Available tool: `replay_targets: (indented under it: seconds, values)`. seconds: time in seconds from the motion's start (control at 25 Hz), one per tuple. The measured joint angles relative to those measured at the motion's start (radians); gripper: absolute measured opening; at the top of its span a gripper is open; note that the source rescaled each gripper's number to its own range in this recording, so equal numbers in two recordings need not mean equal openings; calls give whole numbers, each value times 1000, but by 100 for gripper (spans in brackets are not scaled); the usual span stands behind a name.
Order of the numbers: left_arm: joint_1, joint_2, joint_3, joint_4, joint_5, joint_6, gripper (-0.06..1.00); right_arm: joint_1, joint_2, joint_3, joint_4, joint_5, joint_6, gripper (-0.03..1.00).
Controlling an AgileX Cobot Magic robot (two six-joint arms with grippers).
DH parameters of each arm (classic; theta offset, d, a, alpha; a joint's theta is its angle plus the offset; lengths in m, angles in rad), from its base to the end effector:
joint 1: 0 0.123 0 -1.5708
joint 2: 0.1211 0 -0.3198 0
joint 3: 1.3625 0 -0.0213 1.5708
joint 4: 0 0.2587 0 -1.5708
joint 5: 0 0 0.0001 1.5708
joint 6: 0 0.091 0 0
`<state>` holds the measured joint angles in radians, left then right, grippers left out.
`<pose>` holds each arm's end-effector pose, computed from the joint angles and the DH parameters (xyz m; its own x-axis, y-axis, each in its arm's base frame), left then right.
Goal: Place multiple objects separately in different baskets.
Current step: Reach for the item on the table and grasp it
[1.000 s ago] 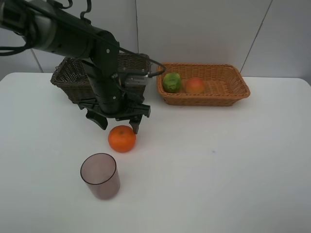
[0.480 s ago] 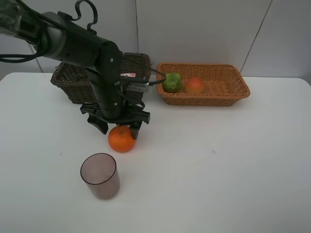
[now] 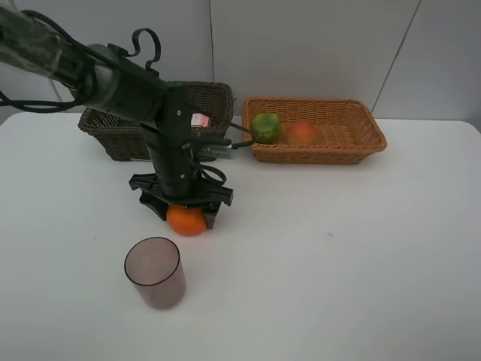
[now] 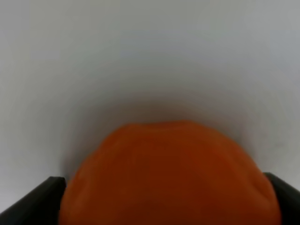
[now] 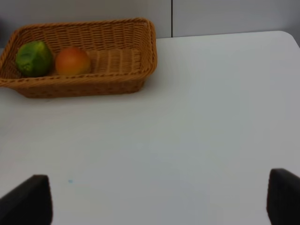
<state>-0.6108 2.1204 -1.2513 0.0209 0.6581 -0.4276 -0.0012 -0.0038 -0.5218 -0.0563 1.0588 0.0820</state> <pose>0.3358 -0.2337 0.1161 -0.9731 0.1936 -0.1247 0.1999 0.9790 -0.0405 -0.0362 -0.0044 0.2874 -0.4276 0.0548 -0.9023 0.0688 0.9972 0.0280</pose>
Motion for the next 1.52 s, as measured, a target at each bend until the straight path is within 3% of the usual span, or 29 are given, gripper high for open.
replay_targets:
  seconds: [0.2, 0.36, 0.64, 1.52]
  values:
    - [0, 18, 0, -6, 7, 28, 99, 0, 0, 0, 0, 0, 0, 100]
    - [1, 18, 0, -12, 10, 49, 91, 0, 0, 0, 0, 0, 0, 100]
    - [2, 18, -1, -76, 0, 33, 91, 0, 0, 0, 0, 0, 0, 100]
    - [2, 17, -1, -86, -30, 1, 91, 0, 0, 0, 0, 0, 0, 100]
